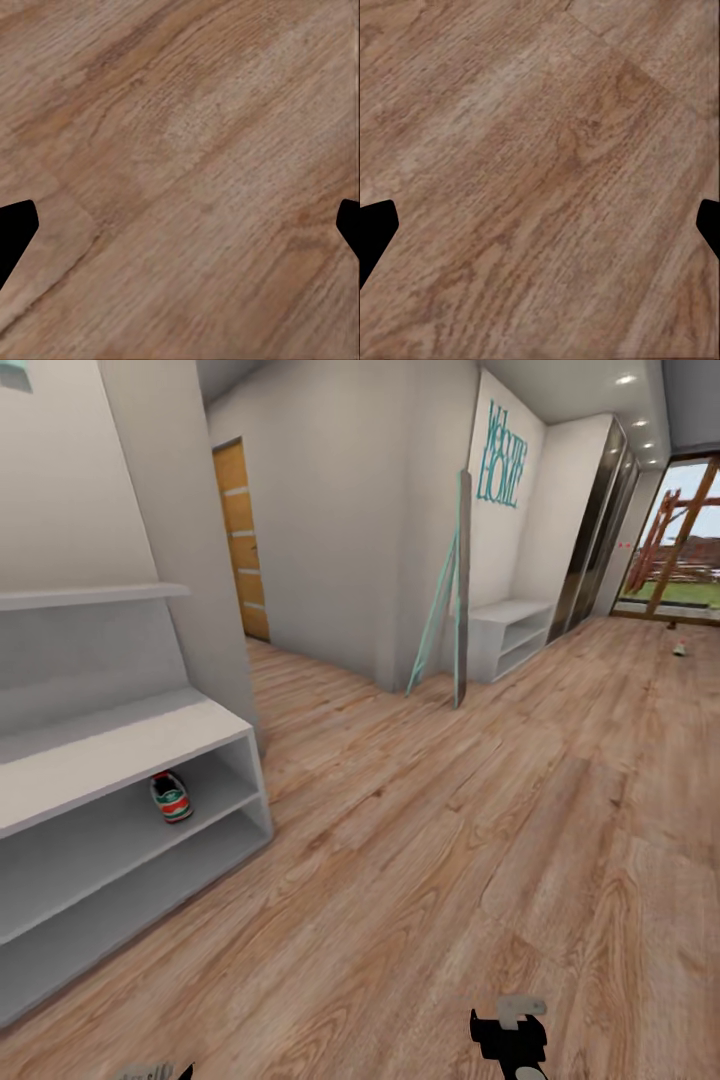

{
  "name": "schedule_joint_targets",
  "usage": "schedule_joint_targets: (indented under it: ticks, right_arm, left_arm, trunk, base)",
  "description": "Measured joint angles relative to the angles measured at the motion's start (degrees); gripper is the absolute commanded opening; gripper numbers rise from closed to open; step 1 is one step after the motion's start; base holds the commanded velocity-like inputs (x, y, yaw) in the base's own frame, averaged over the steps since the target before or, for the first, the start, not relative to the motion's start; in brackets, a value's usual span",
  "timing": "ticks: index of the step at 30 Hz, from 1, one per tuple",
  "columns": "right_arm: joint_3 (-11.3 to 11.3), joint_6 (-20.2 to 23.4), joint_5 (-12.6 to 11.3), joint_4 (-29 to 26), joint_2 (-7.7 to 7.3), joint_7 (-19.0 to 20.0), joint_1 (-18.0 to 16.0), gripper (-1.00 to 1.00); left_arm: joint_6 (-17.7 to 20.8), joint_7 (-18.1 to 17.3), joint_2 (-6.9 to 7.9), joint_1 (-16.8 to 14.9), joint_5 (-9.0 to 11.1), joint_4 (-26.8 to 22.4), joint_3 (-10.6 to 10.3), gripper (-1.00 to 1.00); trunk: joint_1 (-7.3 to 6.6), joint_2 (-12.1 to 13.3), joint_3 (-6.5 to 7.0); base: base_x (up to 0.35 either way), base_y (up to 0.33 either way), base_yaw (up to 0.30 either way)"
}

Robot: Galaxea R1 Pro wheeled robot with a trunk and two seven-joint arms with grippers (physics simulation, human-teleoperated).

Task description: Pick up the two gym shoes and the two sandals from the corridor floor and place them onto the hallstand (shoe rack) in the corridor, making sure they are on the rack and not on the floor. Arrange them so the two gym shoes are next to each other and the two sandals are next to each other.

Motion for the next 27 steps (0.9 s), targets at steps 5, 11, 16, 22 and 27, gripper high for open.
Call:
schedule_joint_targets:
  ticks: [5,11,16,22,27]
  right_arm:
    - [0.00,0.00,0.00,0.00,0.02,-0.02,0.00,1.00]
    - [0.00,0.00,0.00,0.00,0.02,0.01,0.00,1.00]
    - [0.00,0.00,0.00,0.00,0.04,0.01,0.00,1.00]
    - [0.00,0.00,-0.01,0.00,0.07,0.02,0.00,1.00]
    - [0.00,0.05,0.00,0.00,0.06,0.10,0.00,1.00]
  left_arm:
    - [0.00,0.00,0.03,0.00,0.03,0.03,0.00,1.00]
    - [0.00,0.04,0.04,0.00,0.16,0.07,0.00,1.00]
    - [0.00,0.01,0.02,0.01,0.18,0.07,0.00,1.00]
    - [0.00,0.04,0.00,0.01,0.24,0.07,0.00,1.00]
    - [0.00,0.04,0.00,0.03,0.19,0.07,0.00,1.00]
  trunk:
    - [-0.13,0.07,1.11]
    - [-0.28,0.15,2.41]
    - [-0.41,0.22,3.40]
    - [-1.33,1.84,4.32]
    - [-2.43,3.84,4.95]
  base:
    - [0.000,0.000,-0.300]
    - [0.000,0.000,-0.300]
    - [0.000,0.000,-0.298]
    - [0.000,0.000,-0.280]
    - [0.000,0.000,-0.249]
